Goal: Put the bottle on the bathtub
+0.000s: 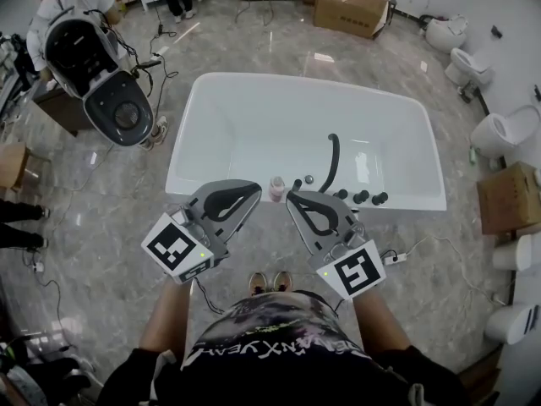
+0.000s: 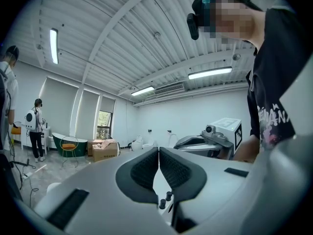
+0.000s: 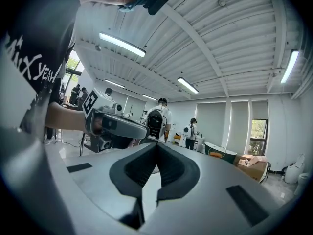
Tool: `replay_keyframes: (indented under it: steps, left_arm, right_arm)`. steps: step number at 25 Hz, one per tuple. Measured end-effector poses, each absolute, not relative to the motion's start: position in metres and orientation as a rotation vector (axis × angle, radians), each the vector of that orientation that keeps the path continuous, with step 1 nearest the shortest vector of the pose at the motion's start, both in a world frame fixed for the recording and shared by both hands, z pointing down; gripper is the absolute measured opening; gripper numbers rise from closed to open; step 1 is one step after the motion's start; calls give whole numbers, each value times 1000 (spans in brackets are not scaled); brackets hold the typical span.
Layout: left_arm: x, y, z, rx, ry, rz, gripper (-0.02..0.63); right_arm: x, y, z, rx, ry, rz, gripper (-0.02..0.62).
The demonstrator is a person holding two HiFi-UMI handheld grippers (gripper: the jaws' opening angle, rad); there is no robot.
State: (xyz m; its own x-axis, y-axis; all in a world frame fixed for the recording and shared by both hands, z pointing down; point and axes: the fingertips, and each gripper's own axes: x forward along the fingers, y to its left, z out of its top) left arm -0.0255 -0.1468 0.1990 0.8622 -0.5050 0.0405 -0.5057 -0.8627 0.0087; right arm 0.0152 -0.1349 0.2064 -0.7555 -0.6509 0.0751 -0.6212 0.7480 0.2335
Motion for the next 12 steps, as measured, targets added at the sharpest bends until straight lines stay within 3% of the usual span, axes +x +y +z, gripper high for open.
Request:
replay_keyframes:
  steps: [12]
  left_arm:
    - [-28, -144, 196, 3022, -816, 47, 23]
  right_arm:
    - [16, -132, 205, 1039, -2779, -302, 0]
